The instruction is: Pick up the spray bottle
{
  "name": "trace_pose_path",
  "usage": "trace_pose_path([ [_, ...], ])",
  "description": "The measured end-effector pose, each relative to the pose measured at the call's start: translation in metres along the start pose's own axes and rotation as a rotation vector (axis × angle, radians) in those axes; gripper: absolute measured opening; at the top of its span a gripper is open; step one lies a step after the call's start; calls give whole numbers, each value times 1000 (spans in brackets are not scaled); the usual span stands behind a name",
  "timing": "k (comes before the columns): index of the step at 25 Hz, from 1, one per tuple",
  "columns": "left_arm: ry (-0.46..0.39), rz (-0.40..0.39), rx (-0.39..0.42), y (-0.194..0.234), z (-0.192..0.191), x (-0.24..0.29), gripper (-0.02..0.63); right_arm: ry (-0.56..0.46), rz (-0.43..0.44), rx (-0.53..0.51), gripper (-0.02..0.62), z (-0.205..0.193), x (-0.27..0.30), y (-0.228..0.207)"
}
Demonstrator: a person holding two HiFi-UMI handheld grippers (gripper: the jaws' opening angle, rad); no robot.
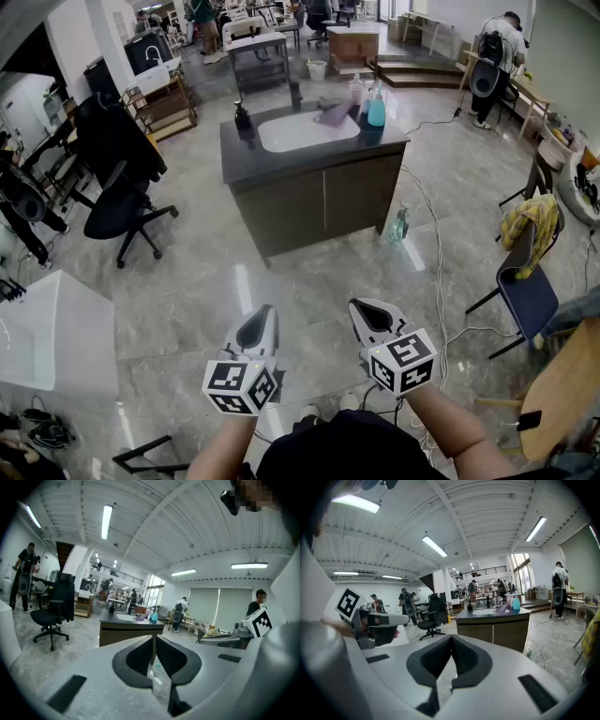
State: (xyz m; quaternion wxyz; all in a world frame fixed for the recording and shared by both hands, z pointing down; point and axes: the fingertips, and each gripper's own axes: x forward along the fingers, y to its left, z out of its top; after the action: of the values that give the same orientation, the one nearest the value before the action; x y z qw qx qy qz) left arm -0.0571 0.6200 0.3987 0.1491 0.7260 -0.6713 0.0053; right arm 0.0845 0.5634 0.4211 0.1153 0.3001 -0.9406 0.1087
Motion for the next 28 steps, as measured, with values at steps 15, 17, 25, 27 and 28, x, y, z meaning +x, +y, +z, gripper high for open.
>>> trace_pose_path([
  [15,4,25,-46,-36,-17,30,18,1,-5,47,8,-11,-21,-62],
  [17,3,25,-50,-44,-21,33,18,2,-5,50,8,-13,-22,-73],
  [25,1,52,-76,-44,-23,56,18,18,0,72,8,-21,-12,-99],
  [27,10,44,-75,-42,-21,64,18,15,-2,78,8,-15,-7,-103],
  [28,16,42,-74,-41,-21,68,18,14,-3,82,8,-13,-3,-105],
])
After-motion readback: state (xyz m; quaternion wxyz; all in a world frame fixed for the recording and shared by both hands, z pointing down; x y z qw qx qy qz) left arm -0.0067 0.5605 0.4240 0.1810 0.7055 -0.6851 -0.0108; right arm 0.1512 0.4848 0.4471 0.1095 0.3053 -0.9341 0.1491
